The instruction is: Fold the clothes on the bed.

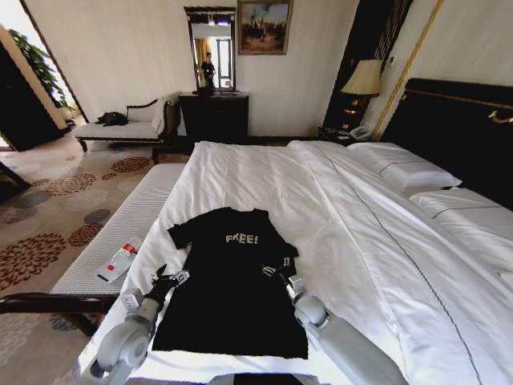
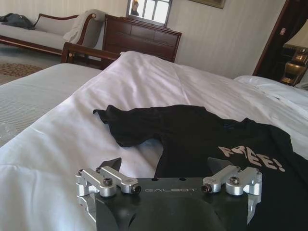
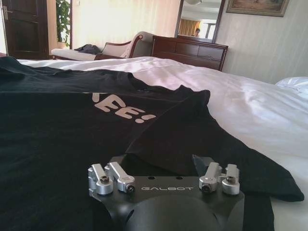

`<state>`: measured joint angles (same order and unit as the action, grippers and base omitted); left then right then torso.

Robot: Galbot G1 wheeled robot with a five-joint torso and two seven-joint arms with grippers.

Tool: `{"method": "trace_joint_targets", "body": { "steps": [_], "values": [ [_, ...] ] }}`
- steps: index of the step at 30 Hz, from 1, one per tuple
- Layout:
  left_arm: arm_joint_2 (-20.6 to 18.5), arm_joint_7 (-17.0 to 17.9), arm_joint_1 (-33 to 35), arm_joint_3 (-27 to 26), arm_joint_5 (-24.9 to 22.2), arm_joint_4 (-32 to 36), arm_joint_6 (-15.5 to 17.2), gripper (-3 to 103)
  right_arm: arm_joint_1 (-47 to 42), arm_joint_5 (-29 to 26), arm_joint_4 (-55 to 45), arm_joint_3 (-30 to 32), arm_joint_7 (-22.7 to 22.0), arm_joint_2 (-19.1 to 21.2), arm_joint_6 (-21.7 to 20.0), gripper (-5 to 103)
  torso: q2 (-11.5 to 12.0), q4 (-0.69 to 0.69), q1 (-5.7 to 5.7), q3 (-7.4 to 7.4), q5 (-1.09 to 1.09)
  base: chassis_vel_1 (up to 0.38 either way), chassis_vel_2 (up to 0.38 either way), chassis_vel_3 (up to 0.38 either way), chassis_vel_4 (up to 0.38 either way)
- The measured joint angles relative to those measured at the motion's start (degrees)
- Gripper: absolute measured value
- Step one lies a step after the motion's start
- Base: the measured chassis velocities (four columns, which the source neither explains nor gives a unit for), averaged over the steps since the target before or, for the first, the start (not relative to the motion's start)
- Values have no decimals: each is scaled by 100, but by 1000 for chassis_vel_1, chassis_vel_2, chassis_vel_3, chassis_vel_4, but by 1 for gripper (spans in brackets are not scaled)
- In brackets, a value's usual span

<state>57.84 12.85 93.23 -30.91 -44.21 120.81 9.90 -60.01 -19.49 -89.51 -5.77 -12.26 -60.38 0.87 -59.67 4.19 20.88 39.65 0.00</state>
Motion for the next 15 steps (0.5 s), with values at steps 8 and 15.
{"method": "trace_joint_targets", "body": {
  "steps": [8,15],
  "values": [
    [24,0,13,-1,-4,0,3,100,55,-56,73,-18,-13,-27,-11,47,0,0,0,0,0,0,0,0,0],
    [56,-1,1,47,5,-21,7,100,75,-105,63,-24,-27,-2,-14,20,0,0,0,0,0,0,0,0,0]
  ]
}}
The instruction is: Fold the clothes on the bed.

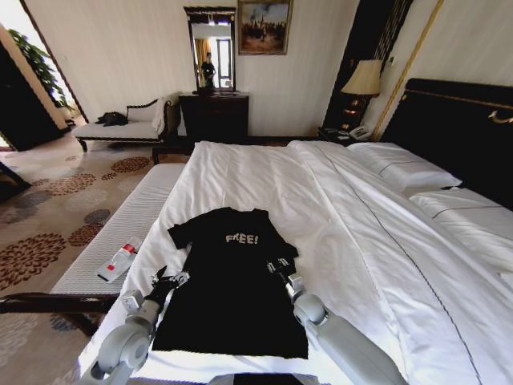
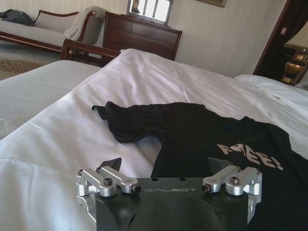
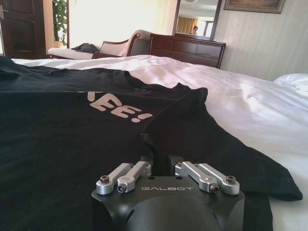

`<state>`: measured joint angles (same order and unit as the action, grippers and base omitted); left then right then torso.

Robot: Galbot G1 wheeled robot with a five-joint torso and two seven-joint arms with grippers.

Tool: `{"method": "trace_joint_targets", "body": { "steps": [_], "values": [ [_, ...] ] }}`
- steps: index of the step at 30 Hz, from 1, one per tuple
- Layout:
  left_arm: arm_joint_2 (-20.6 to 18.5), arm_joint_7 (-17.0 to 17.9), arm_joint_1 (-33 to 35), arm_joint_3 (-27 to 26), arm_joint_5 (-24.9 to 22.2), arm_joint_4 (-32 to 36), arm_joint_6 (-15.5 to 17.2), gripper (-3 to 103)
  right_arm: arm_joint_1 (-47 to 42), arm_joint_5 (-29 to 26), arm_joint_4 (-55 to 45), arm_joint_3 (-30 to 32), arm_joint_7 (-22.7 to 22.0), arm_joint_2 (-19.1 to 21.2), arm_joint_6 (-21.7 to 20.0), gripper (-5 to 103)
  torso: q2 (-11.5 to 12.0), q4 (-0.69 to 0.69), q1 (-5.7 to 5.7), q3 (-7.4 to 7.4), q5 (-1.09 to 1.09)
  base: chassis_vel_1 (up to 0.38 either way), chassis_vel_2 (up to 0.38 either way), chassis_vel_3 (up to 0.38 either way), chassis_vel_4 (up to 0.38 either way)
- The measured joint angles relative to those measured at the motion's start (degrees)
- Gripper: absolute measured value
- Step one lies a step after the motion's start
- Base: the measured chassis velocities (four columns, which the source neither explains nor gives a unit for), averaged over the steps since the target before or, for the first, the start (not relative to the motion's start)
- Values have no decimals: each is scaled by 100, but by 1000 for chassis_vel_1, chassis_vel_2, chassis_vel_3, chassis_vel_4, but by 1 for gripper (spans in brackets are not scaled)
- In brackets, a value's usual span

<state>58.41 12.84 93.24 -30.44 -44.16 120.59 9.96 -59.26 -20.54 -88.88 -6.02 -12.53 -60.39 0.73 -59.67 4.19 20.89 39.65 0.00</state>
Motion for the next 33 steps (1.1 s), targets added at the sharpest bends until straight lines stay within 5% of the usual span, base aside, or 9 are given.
{"method": "trace_joint_targets", "body": {
  "steps": [8,22,33],
  "values": [
    [24,-8,18,21,48,-4,1,100,45,-5,5,-59,-9,0,2,1,0,0,0,0,0,0,0,0,0],
    [95,-47,50,111,230,-3,2,100,307,-598,-313,80,-147,222,-129,0,0,0,0,0,0,0,0,0,0],
    [203,-163,256,207,940,95,-22,100,1106,-1375,-291,227,-304,493,-453,0,0,0,0,0,1,0,0,0,0]
  ]
}}
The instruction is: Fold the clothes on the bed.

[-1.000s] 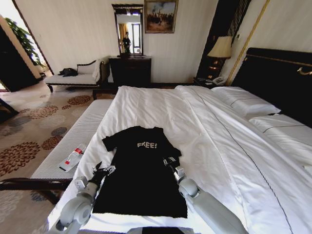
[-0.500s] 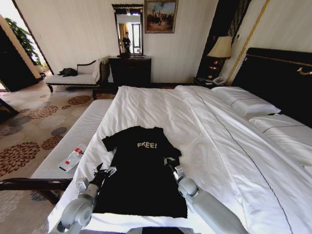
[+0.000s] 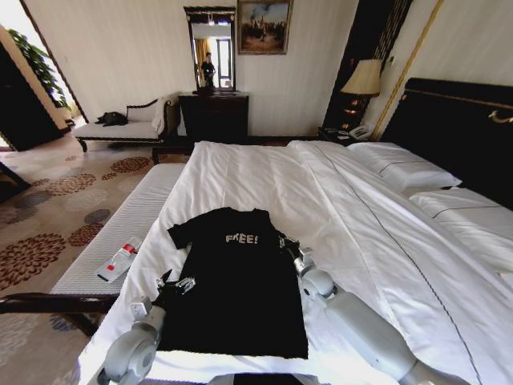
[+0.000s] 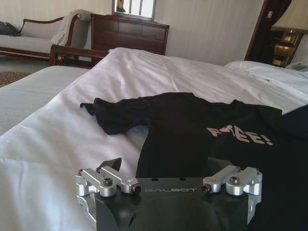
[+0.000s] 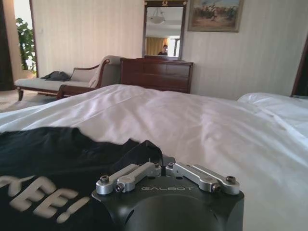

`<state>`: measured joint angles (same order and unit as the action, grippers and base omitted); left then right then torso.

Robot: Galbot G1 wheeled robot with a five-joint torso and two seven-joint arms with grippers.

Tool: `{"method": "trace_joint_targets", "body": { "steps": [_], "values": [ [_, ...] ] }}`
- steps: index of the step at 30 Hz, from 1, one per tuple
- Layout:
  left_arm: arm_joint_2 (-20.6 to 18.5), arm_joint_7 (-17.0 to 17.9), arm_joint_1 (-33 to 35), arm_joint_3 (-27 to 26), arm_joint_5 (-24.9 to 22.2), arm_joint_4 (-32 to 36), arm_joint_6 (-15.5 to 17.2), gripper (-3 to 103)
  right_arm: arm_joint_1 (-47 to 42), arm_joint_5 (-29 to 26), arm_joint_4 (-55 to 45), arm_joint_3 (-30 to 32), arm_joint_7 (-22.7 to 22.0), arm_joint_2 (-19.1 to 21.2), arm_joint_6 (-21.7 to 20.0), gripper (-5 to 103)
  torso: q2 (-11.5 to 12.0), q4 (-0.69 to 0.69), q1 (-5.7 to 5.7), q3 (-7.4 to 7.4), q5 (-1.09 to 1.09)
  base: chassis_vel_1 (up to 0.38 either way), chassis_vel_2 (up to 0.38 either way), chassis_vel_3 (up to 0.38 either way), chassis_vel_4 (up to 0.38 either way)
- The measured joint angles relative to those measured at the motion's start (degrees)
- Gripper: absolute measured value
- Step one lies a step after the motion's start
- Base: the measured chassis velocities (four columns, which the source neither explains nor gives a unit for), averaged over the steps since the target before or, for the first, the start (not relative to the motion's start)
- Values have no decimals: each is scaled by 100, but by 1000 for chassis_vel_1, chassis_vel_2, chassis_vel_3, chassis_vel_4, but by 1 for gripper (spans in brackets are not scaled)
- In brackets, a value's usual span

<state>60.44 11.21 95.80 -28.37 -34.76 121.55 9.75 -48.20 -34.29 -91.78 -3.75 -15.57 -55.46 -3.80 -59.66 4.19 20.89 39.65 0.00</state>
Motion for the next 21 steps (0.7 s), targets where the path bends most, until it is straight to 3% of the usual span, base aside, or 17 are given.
{"method": "trace_joint_targets", "body": {
  "steps": [12,16,21],
  "values": [
    [3,-16,123,-39,20,171,-24,100,910,-703,891,310,-55,-158,-269,0,0,0,0,0,0,0,0,0,0],
    [-12,-14,160,-63,11,206,-25,100,910,-852,1085,392,-81,-219,-337,0,0,0,0,0,1,0,0,0,0],
    [-11,-12,205,-75,10,225,-34,100,539,-1127,1030,652,-375,-267,-719,0,0,1,0,-1,0,0,0,0,0]
  ]
}}
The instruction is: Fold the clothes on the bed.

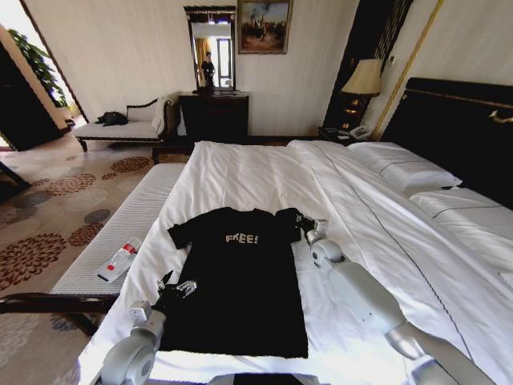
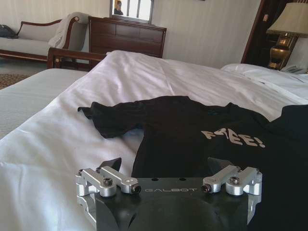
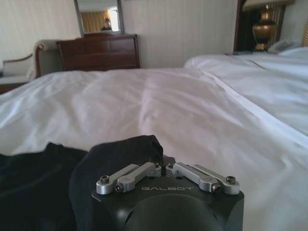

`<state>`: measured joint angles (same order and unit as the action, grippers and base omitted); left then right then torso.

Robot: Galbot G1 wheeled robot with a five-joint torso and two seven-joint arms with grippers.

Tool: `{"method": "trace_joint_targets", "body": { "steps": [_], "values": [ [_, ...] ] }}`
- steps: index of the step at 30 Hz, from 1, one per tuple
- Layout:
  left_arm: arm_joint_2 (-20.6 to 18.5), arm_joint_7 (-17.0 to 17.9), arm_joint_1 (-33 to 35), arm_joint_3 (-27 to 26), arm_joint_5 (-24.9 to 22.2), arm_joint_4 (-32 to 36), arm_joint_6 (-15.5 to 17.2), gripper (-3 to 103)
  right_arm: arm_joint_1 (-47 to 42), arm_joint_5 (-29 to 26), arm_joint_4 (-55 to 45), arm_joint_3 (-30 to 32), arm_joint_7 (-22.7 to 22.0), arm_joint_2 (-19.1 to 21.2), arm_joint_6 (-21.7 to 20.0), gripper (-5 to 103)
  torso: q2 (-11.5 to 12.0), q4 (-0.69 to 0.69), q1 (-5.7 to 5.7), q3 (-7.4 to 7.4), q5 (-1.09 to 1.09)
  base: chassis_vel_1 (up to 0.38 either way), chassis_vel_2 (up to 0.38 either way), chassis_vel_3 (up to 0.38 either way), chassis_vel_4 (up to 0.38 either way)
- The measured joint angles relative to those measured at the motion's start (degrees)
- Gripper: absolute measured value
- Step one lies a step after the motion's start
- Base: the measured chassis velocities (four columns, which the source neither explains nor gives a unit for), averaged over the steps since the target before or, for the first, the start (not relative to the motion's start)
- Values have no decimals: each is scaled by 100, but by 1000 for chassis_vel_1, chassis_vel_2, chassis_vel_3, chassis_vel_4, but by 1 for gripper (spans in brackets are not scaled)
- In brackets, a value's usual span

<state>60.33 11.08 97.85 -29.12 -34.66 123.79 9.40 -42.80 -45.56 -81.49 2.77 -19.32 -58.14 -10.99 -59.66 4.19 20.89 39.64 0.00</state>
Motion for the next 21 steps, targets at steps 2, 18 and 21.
{"method": "trace_joint_targets", "body": {
  "steps": [2,18,21],
  "values": [
    [8,0,-13,22,0,-5,-1,100,-213,38,-122,73,-120,14,-197,0,0,1,0,0,0,0,0,0,0],
    [64,10,19,2,8,-43,-9,100,-389,-40,-476,69,-318,-8,-420,0,0,-1,0,0,0,0,0,0,0],
    [81,9,42,-9,20,-37,-16,100,-360,-29,-704,-47,-284,-10,-366,0,0,0,0,0,-1,0,0,0,0]
  ]
}}
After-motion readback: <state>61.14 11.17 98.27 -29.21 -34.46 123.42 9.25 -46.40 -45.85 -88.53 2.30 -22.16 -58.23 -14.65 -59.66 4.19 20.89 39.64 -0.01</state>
